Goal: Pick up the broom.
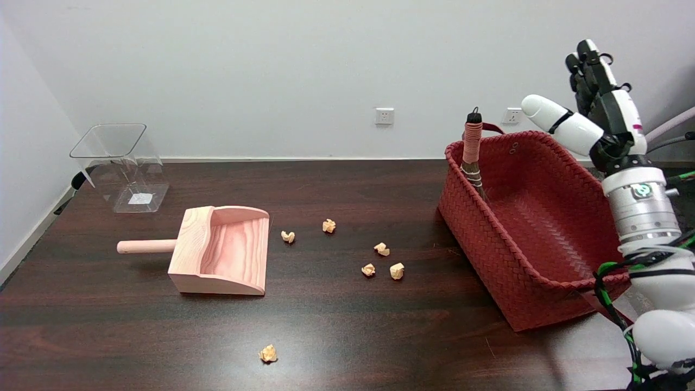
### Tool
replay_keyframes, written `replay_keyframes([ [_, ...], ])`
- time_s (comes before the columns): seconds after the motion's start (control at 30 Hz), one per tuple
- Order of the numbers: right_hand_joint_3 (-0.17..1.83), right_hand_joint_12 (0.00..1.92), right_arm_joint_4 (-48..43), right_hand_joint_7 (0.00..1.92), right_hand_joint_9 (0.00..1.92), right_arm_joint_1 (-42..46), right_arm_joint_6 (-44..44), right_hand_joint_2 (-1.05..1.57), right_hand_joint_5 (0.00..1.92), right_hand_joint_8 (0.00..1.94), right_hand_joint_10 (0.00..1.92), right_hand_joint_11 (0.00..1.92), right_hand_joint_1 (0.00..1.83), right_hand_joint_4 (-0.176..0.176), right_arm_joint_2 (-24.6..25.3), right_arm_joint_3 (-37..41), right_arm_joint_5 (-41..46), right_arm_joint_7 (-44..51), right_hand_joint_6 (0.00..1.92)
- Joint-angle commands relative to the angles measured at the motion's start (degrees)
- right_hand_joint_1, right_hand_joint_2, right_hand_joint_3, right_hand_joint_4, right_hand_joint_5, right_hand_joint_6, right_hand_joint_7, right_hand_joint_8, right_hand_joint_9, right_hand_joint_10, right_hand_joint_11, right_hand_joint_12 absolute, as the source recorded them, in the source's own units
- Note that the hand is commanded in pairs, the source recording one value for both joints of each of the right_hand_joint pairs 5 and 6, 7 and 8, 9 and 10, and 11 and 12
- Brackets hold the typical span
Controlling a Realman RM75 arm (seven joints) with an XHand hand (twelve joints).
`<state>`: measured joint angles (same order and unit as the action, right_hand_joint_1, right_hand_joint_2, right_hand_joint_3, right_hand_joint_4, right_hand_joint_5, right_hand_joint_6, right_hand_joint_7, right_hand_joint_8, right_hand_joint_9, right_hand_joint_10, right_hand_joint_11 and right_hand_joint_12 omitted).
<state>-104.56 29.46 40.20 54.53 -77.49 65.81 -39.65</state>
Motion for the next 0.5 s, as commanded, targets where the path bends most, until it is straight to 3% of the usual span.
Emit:
replay_keyframes([
  [0.03, -0.13, 0.02, 2.45, 0.15, 0.02, -7.37, -13.95, 0.86, 0.02, 0.15, 0.02, 0.02, 0.86, 0.000, -4.45, 0.14, 6.61, 0.00, 0.02],
  [0.5, -0.17, 0.00, -0.70, 0.18, 0.00, -8.20, -23.92, 1.00, 0.00, 0.18, 0.00, 0.00, 0.78, 0.000, -4.56, 0.02, 8.76, 0.48, 0.00],
])
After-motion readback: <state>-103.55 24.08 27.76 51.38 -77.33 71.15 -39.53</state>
